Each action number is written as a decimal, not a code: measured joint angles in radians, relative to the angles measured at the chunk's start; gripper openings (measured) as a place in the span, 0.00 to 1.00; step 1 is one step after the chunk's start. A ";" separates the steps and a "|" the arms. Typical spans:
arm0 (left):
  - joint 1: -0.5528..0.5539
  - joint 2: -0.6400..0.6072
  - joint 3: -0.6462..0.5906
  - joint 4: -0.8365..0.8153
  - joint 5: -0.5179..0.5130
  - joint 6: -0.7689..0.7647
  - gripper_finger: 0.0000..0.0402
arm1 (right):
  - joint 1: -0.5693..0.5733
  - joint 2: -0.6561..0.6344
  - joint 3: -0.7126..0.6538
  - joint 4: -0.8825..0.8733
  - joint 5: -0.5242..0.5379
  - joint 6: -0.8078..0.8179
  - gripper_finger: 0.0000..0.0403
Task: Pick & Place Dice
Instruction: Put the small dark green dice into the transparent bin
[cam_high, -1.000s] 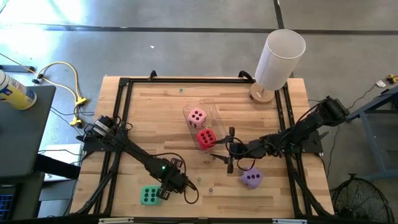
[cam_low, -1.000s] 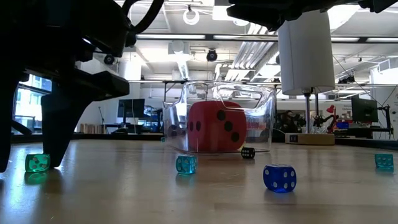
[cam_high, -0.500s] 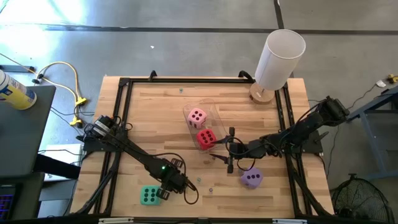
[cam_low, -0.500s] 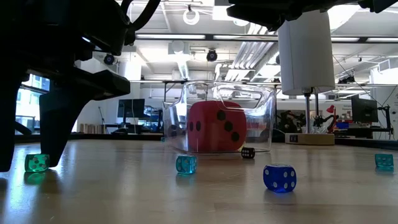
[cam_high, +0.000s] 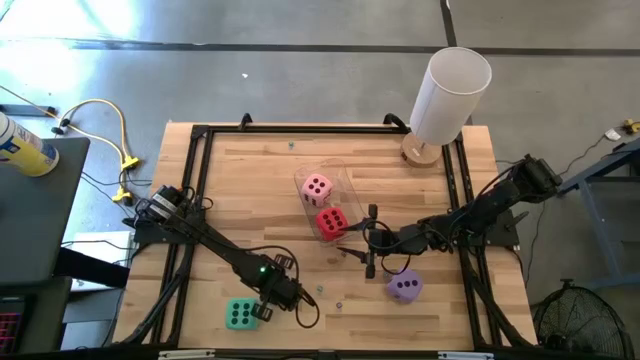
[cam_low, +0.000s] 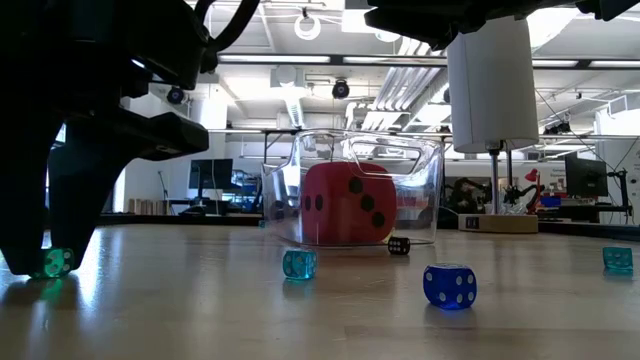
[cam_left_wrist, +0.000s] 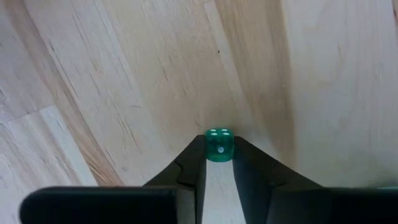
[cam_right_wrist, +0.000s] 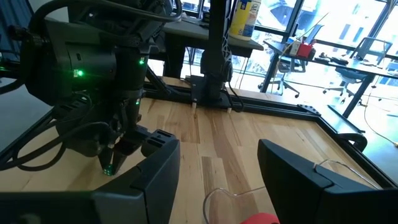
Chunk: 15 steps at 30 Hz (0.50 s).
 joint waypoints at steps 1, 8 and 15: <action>0.000 0.000 0.000 0.000 -0.001 0.000 0.14 | 0.000 0.000 0.000 0.000 0.000 0.000 0.52; -0.002 0.000 0.000 0.005 -0.009 -0.003 0.14 | 0.000 0.000 0.000 0.000 0.000 0.000 0.52; -0.023 -0.038 0.002 -0.006 -0.110 -0.001 0.13 | 0.000 0.000 0.000 0.003 0.000 0.000 0.52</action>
